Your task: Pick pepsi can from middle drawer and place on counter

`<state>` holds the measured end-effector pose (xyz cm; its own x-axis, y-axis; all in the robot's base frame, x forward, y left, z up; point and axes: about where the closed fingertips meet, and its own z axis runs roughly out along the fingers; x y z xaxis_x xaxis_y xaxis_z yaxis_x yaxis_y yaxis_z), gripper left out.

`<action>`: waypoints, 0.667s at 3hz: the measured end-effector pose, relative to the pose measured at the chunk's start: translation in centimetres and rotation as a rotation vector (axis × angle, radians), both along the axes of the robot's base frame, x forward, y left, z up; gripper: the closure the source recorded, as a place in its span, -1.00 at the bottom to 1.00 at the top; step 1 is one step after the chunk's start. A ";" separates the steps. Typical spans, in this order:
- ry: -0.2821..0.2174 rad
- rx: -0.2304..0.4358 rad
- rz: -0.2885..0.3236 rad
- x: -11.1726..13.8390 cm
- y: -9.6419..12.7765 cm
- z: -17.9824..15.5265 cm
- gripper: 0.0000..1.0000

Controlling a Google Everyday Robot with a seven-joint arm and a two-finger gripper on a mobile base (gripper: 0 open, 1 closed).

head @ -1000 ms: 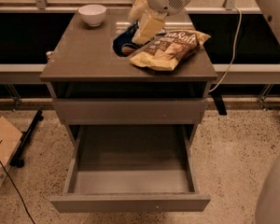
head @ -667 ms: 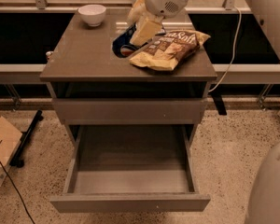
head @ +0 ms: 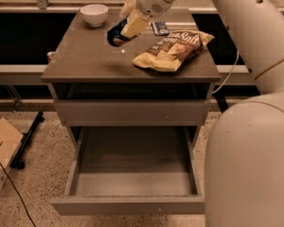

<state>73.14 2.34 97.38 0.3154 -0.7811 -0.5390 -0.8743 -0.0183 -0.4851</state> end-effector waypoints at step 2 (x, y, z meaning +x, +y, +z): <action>-0.041 0.077 -0.037 6.8 3.8 -2.4 1.00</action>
Offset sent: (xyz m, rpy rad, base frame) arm 0.0983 0.0470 -0.0258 0.1136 -0.0684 -0.0690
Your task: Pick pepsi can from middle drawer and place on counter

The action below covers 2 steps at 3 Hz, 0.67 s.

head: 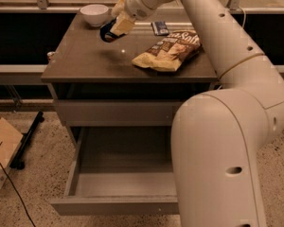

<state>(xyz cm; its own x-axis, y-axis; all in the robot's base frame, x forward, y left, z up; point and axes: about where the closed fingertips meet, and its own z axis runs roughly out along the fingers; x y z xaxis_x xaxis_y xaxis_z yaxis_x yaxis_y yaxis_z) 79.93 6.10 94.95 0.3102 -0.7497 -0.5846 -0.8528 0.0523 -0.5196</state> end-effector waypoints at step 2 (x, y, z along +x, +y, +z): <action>0.001 0.082 -0.067 2.4 2.5 -2.0 0.48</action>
Offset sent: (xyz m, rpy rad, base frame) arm 0.0253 0.0297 -0.0245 0.1190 -0.0090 -0.1026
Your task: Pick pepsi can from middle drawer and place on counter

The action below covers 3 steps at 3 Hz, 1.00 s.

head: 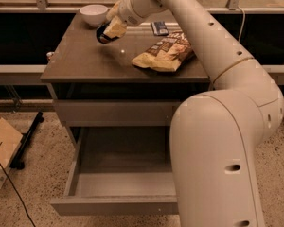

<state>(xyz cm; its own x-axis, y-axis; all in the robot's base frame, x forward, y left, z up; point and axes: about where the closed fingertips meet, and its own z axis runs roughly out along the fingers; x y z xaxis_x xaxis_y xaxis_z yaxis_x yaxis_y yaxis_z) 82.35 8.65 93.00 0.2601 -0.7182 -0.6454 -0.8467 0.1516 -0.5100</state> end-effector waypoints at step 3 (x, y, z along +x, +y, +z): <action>0.039 0.023 -0.038 0.3 1.1 -2.2 -0.92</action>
Offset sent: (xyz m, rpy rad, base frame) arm -0.0002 0.0075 -0.0222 0.0309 0.0480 -0.0613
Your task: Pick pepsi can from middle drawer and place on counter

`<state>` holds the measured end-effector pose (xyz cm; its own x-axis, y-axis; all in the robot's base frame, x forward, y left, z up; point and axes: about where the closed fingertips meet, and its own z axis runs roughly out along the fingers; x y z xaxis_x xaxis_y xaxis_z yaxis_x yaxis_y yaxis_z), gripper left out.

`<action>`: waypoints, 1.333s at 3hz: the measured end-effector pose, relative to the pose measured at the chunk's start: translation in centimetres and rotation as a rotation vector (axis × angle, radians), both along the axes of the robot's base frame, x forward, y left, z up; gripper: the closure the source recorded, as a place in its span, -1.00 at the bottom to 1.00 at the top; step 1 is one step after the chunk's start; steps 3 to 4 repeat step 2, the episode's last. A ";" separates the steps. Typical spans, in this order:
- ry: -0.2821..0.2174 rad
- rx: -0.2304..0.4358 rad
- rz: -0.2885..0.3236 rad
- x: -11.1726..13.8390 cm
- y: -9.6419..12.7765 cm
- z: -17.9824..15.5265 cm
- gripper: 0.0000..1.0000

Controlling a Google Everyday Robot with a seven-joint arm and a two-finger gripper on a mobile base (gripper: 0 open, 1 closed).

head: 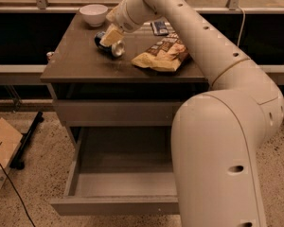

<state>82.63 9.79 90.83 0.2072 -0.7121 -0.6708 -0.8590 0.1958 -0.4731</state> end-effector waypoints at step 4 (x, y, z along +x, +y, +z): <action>0.002 0.000 0.002 0.0 0.1 -0.2 -1.00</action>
Offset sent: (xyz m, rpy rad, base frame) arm 0.0000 0.0014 -0.0015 -0.0004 0.0020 0.0018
